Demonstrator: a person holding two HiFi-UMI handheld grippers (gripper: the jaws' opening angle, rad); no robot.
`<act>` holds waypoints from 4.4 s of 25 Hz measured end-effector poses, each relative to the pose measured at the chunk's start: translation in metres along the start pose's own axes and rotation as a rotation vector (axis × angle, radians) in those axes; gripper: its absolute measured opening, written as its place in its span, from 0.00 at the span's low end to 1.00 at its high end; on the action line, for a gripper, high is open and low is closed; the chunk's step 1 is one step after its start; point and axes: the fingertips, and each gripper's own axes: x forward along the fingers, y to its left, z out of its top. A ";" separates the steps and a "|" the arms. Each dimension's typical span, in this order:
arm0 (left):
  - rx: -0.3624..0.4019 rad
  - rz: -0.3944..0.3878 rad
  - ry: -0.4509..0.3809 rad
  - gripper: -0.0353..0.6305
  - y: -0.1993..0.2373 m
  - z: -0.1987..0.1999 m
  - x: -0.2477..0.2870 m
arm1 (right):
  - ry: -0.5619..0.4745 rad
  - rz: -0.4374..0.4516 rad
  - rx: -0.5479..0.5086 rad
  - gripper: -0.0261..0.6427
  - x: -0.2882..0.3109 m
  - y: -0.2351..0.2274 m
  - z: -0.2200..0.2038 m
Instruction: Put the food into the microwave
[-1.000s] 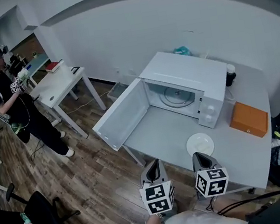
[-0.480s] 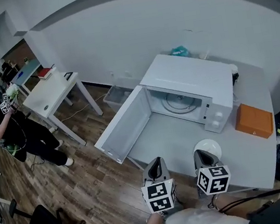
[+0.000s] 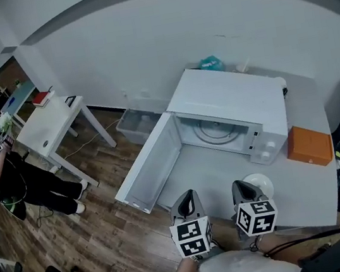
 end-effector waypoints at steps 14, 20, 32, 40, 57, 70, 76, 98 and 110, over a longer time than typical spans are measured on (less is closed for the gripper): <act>0.018 -0.076 0.038 0.06 -0.028 0.000 0.035 | -0.028 -0.015 0.020 0.06 0.007 -0.022 0.015; 0.027 -0.089 0.036 0.06 -0.044 0.003 0.044 | -0.047 -0.002 0.010 0.06 0.009 -0.028 0.025; -0.036 -0.173 0.068 0.06 -0.078 -0.008 0.064 | -0.073 -0.017 0.042 0.07 0.006 -0.059 0.024; -0.030 -0.224 0.130 0.15 -0.098 -0.026 0.073 | -0.061 -0.042 0.069 0.07 0.004 -0.077 0.013; -0.001 -0.324 0.346 0.15 -0.144 -0.116 0.103 | 0.068 -0.224 0.181 0.07 -0.017 -0.157 -0.072; -0.026 -0.307 0.460 0.15 -0.152 -0.166 0.121 | 0.121 -0.336 0.268 0.07 -0.032 -0.205 -0.117; -0.034 -0.307 0.486 0.15 -0.155 -0.175 0.125 | 0.138 -0.340 0.296 0.07 -0.027 -0.210 -0.129; -0.082 -0.298 0.527 0.15 -0.157 -0.183 0.143 | 0.213 -0.337 0.309 0.07 -0.011 -0.218 -0.140; -0.109 -0.245 0.520 0.15 -0.144 -0.181 0.144 | 0.215 -0.328 0.320 0.07 -0.003 -0.209 -0.139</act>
